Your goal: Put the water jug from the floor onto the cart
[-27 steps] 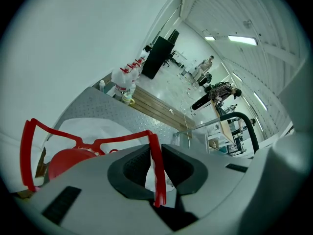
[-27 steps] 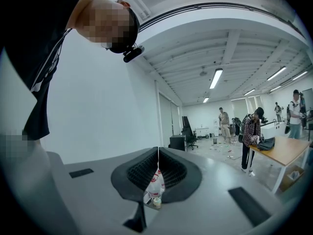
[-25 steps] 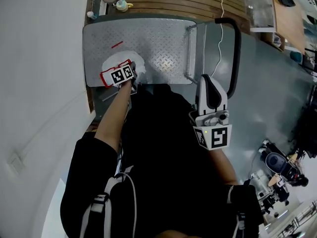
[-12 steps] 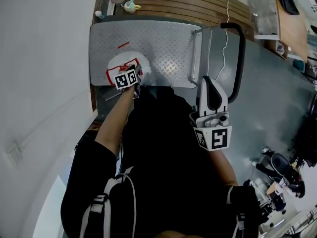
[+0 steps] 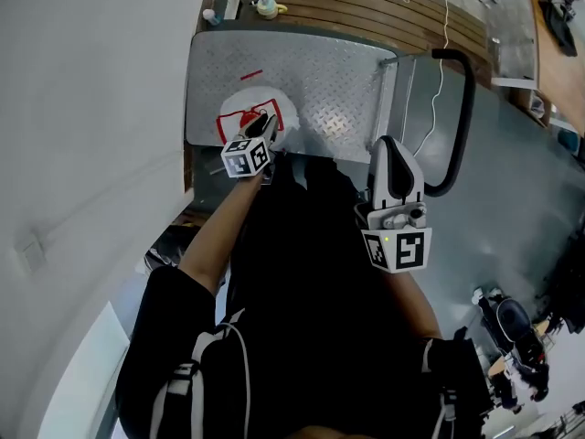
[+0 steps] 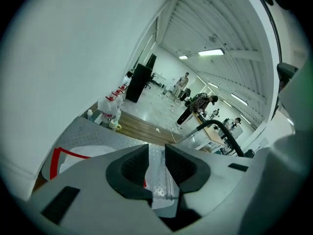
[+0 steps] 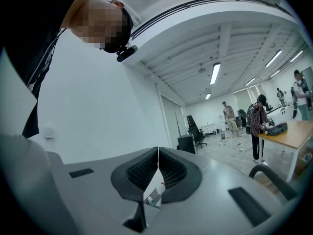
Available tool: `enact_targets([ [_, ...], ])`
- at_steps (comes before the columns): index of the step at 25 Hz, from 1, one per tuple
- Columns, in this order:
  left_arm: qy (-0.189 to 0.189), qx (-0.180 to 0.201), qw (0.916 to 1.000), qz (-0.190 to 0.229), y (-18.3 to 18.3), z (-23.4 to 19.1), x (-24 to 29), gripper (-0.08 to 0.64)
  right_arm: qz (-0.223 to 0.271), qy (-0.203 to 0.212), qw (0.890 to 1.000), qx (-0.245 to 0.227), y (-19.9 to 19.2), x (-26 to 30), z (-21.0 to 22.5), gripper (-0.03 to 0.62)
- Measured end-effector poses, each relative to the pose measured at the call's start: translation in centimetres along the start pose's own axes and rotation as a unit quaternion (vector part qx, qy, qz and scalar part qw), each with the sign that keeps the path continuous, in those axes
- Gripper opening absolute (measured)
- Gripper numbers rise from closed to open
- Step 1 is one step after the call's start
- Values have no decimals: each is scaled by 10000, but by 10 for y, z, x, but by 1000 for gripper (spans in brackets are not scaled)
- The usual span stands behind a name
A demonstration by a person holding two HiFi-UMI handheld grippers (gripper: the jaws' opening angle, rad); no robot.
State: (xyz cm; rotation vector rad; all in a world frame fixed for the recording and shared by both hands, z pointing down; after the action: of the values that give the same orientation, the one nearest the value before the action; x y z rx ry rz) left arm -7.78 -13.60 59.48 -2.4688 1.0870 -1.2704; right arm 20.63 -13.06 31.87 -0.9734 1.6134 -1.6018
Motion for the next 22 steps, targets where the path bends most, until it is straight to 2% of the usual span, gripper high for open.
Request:
enact_targets([
  [4,-155,23,9987,486,13,16,-20,46,-5,148,9999,89,-4,5,-4,18],
  [9,-465,152,9925,1118,36,42,-50,26,13,252,9996,156,-5,11,-8,18],
  [14,-712,239,9816,1755,60,66,-85,20,7,344,9993,156,-6,15,-9,18],
  [22,-809,1089,9593,2478,80,109,-134,18,337,410,9986,-72,11,26,-24,18],
])
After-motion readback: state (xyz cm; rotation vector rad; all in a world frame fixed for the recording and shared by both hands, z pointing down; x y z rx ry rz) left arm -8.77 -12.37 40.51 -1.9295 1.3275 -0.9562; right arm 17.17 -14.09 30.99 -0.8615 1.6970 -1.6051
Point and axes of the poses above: the fingertips, and each gripper's own axes: x forward along the fingers, z to its right, y out of its top, the point moved 10 cm from there along -x, backward along the fingers, and after that the axes turned 14 degrees about -x, right-handed, at the moved point
